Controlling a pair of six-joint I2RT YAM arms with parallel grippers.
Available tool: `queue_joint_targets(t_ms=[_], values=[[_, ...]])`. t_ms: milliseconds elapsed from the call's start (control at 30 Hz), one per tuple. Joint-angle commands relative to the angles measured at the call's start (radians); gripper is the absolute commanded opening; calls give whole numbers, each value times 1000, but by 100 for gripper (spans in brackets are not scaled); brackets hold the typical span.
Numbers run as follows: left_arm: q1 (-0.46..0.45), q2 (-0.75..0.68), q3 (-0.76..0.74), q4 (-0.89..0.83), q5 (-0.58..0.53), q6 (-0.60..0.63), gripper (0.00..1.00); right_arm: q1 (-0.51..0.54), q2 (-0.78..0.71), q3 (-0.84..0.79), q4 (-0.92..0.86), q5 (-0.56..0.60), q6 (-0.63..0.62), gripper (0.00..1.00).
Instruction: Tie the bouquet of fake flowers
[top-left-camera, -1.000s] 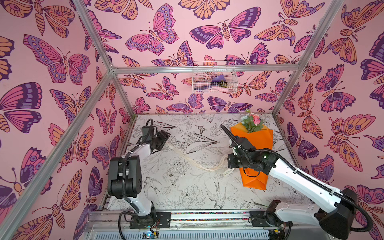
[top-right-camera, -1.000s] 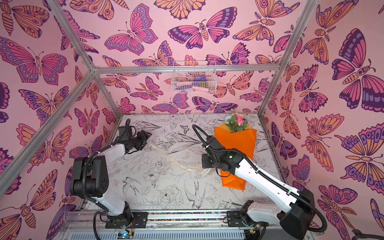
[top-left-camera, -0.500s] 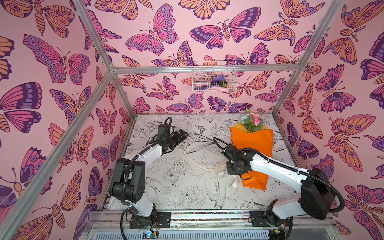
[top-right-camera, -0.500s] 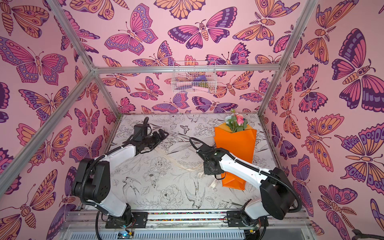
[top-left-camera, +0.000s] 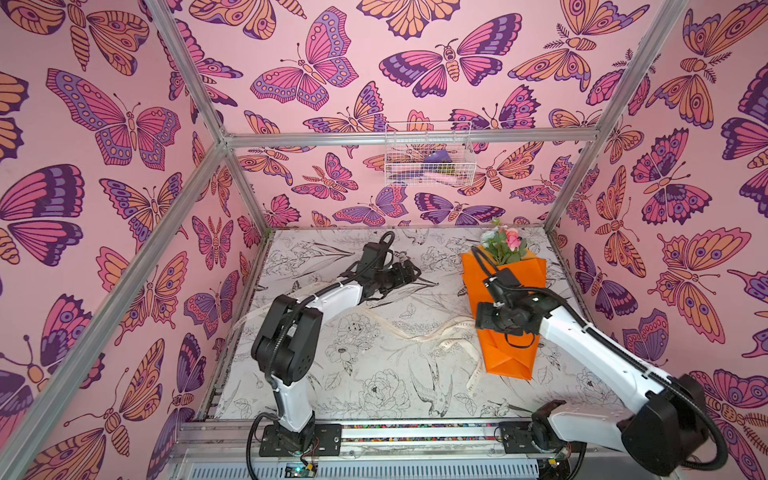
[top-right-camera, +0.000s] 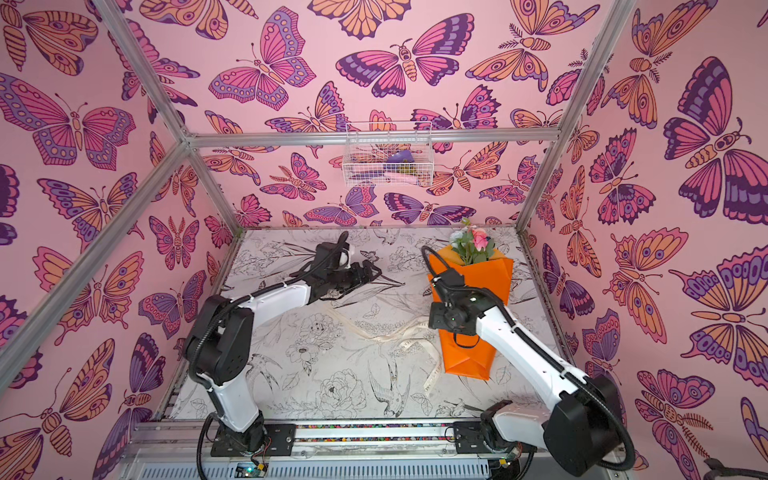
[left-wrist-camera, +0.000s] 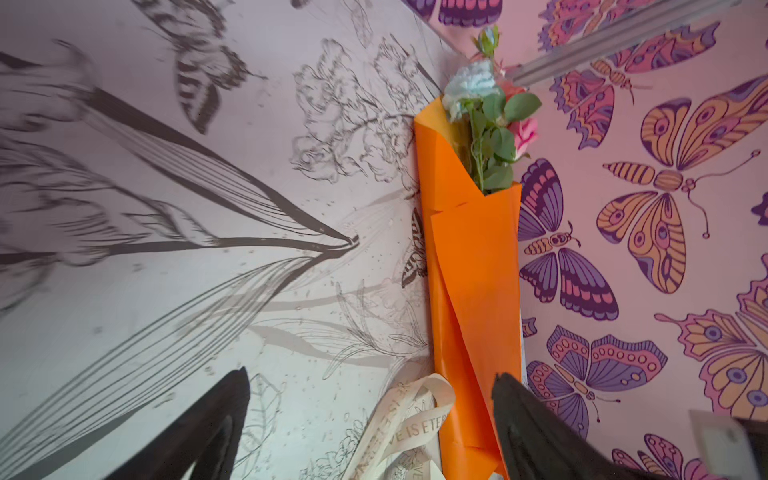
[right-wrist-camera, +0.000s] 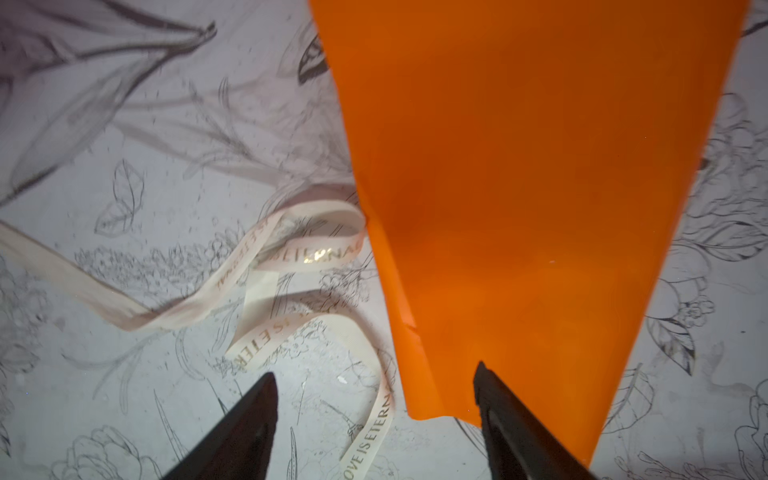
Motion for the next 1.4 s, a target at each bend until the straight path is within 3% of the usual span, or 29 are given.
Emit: queue_joint_targets(t_ms=[0,167,367,600,867,1167,1300,1367], values=[[-55,83,92,8,40,22,93,-144,-44,18,18,-24,-54,96],[-130,226,255,-38,72,70,95,-407,-43,-5,105,-125,-79,99],[-192,358,405,-126,111,139,95,-620,38,-22,183,-215,-95,99],[-228,460,539,-239,163,223,92,-753,163,-49,234,-314,-126,99],[-239,556,650,-321,174,263,88,-784,265,-92,311,-396,-157,100],[-249,648,748,-346,205,245,62,-781,376,-113,385,-522,-176,100],[-253,674,772,-355,204,241,31,-756,400,-108,387,-535,-193,99],[-255,689,787,-361,203,236,22,-739,409,-98,382,-535,-199,99]])
